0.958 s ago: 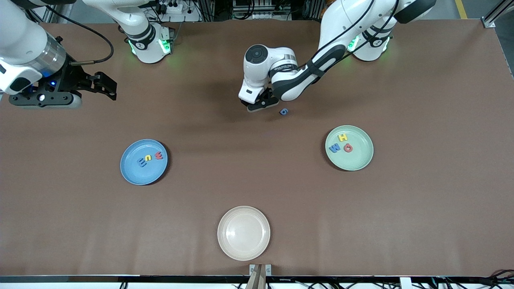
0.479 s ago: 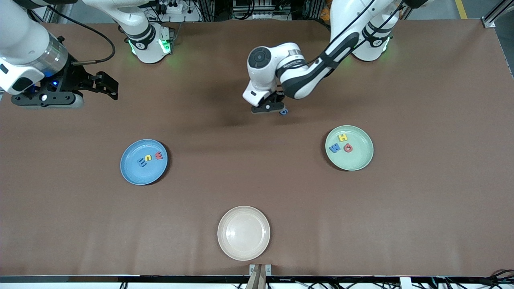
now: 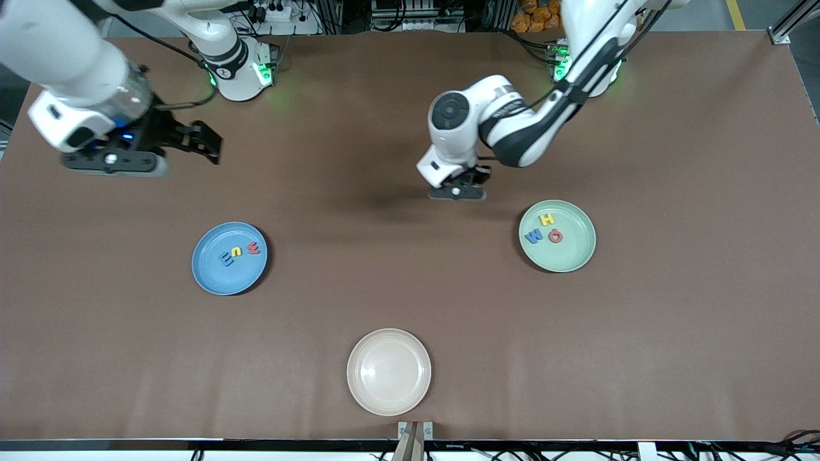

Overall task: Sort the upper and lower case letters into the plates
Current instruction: 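Lift the R with the left gripper while the right gripper reaches letters, then carry the R to the green plate while the right gripper lowers to g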

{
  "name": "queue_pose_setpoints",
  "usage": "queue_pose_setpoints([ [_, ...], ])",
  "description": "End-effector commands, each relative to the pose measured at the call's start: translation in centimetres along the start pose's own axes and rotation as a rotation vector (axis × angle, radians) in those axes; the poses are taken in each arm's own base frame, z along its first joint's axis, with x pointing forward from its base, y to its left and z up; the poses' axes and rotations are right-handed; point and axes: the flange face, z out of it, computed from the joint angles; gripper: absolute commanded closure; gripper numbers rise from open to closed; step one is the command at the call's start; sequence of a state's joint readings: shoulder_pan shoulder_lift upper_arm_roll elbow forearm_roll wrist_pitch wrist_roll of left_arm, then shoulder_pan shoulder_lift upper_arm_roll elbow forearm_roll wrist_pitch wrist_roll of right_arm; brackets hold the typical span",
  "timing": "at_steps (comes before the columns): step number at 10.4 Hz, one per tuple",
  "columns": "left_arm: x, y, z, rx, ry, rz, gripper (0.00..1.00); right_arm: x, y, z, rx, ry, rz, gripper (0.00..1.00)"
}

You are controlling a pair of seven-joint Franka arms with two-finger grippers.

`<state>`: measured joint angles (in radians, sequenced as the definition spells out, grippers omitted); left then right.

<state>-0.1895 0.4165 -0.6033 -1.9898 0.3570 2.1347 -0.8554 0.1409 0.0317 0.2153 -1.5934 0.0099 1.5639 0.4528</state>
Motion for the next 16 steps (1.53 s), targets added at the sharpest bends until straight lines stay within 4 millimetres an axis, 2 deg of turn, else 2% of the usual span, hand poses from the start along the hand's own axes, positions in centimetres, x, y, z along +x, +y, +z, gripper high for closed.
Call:
queue_pose_setpoints([
  [1, 0.1, -7.0, -0.8, 0.008, -0.024, 0.034, 1.00, -0.4, -5.4, 2.5, 0.009, -0.005, 0.086, 0.00],
  [3, 1.9, -12.8, -0.3, -0.015, -0.023, -0.025, 1.00, -1.5, -10.2, 5.6, -0.007, 0.013, 0.157, 0.00],
  [5, 2.6, -16.8, 1.1, -0.073, 0.024, -0.035, 1.00, -3.0, -15.2, 9.3, -0.002, 0.013, 0.216, 0.00],
  [7, 3.9, -20.3, 2.1, -0.122, 0.094, -0.003, 1.00, -5.3, -21.3, 14.3, -0.021, 0.027, 0.309, 0.00],
  [9, 3.9, -20.7, 3.4, -0.160, 0.138, 0.000, 1.00, -8.4, -27.0, 19.6, -0.017, 0.027, 0.410, 0.00],
  [10, 3.5, -20.8, 3.5, -0.153, 0.136, 0.014, 1.00, -9.7, -29.3, 22.4, -0.008, 0.029, 0.483, 0.00],
  [11, 3.7, -21.9, 4.1, -0.160, 0.141, 0.029, 1.00, -11.2, -31.3, 25.0, -0.003, 0.036, 0.519, 0.00],
  [12, 3.4, -22.9, 5.2, -0.181, 0.175, 0.037, 1.00, -12.5, -33.1, 27.7, 0.003, 0.040, 0.549, 0.00],
  [13, 2.7, -23.0, 6.0, -0.185, 0.182, 0.061, 1.00, -13.8, -34.7, 30.1, 0.023, 0.045, 0.592, 0.00],
  [14, 2.3, -23.2, 6.6, -0.180, 0.172, 0.065, 1.00, -14.5, -35.5, 32.3, 0.018, 0.064, 0.621, 0.00],
  [15, 2.1, -23.7, 7.0, -0.180, 0.174, 0.071, 1.00, -15.9, -36.3, 34.7, -0.007, 0.083, 0.614, 0.00],
  [16, 1.7, -23.6, 7.5, -0.190, 0.188, 0.082, 1.00, -16.8, -37.4, 36.2, -0.011, 0.096, 0.623, 0.00],
])
